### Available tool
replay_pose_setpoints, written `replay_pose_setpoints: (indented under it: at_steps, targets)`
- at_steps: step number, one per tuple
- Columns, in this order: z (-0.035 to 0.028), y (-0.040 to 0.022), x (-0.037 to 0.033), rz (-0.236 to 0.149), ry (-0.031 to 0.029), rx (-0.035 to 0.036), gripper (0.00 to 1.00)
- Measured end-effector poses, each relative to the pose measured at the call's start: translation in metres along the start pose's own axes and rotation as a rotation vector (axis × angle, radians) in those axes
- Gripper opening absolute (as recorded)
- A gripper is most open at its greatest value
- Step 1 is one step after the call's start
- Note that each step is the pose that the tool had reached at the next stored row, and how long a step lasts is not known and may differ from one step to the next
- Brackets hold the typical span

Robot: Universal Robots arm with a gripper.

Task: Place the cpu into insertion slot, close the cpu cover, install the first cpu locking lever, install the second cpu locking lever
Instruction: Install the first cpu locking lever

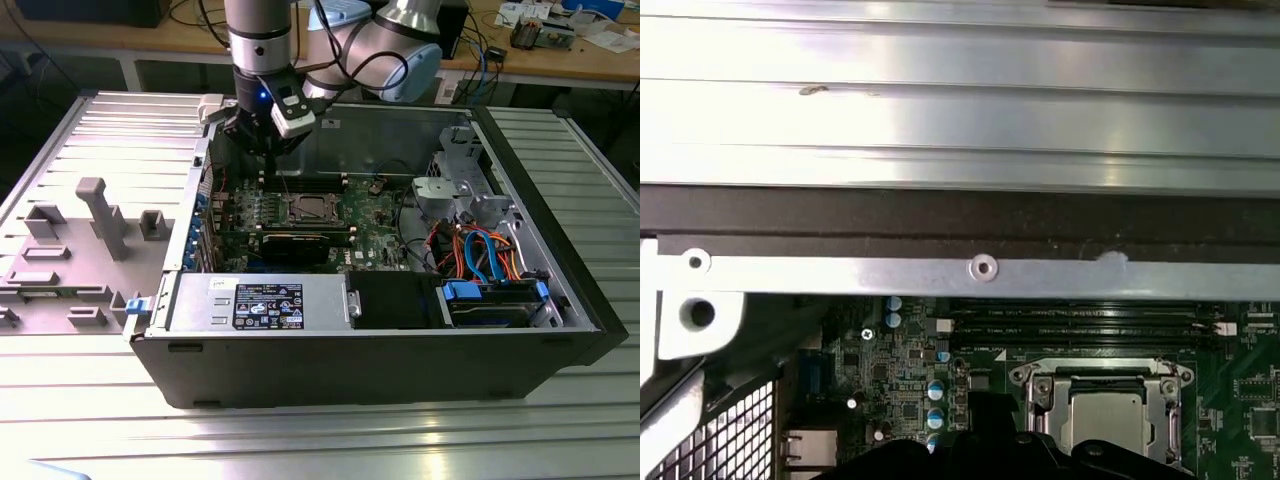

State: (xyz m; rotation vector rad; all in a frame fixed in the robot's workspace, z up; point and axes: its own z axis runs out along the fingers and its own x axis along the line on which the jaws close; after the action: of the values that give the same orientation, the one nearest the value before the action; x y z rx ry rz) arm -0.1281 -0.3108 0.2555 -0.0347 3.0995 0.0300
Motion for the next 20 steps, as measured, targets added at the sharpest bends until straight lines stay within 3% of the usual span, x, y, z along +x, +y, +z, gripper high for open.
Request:
replay_pose_setpoints:
  at_steps: [4, 20]
  targets:
    - [0.0001, 0.0047, -0.0013, -0.009, 0.0002, -0.0004, 0.11]
    - [0.0004, 0.0048, -0.0062, -0.01, 0.0002, -0.0004, 0.11]
